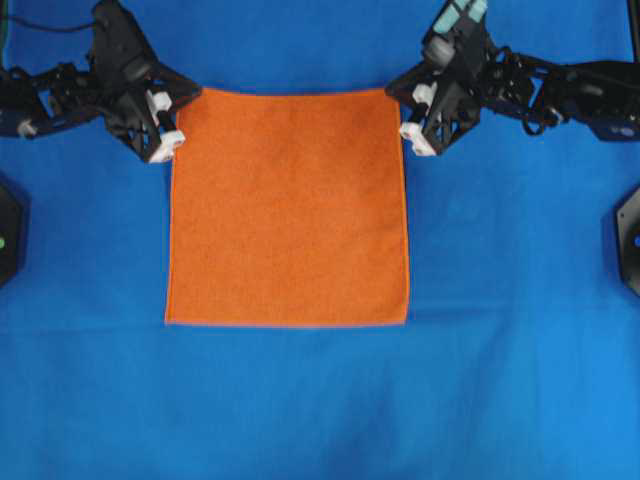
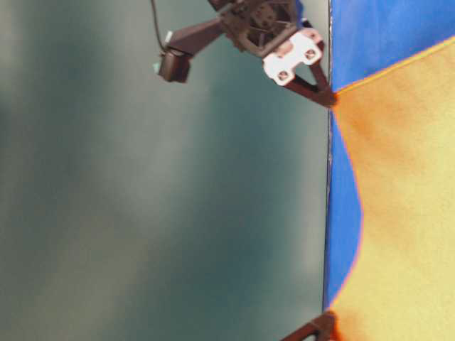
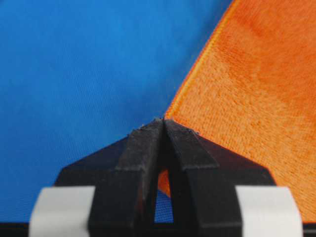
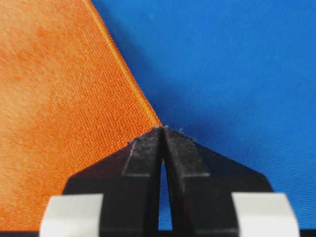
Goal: Fold the orange towel.
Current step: 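Lift far corners and fold them toward the near edge with both grippers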
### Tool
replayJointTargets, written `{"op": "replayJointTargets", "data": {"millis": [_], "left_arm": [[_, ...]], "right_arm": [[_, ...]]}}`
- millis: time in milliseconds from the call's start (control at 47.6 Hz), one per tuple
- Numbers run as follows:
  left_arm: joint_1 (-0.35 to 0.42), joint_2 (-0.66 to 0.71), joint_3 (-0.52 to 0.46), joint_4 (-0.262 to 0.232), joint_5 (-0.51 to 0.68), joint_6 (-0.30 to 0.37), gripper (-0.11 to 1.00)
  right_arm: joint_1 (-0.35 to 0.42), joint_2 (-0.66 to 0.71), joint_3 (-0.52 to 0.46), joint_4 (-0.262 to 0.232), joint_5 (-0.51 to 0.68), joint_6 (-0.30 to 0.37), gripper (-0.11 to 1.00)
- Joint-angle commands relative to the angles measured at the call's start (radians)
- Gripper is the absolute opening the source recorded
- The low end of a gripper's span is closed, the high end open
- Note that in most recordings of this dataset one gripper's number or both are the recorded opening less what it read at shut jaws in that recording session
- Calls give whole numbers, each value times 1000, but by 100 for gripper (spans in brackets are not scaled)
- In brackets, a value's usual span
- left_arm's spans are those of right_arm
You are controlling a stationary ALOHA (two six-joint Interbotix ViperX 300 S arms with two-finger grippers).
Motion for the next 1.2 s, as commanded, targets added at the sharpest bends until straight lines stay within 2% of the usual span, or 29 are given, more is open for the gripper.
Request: {"op": "replayJointTargets", "data": {"millis": [0, 147, 315, 441, 588, 756, 861, 1176], "left_arm": [[-6, -78, -2, 2, 29, -2, 1], [-44, -181, 43, 2, 61, -9, 1], [-149, -275, 97, 2, 66, -25, 1], [-238, -334, 127, 2, 107, -80, 1], [-344, -370, 144, 2, 175, -155, 1], [-523, -345, 140, 2, 206, -262, 1], [-609, -310, 127, 2, 210, -308, 1], [-767, -163, 69, 2, 210, -403, 1]], "right_arm": [[0, -55, 0, -2, 8, -2, 2], [29, -114, 26, -2, 32, 8, 2], [109, -193, 74, 6, 37, 15, 2], [192, -239, 118, 29, 44, 35, 2], [296, -262, 149, 34, 54, 80, 2], [400, -255, 149, 34, 78, 133, 2], [459, -239, 141, 34, 84, 166, 2], [601, -132, 94, 35, 84, 270, 2]]}}
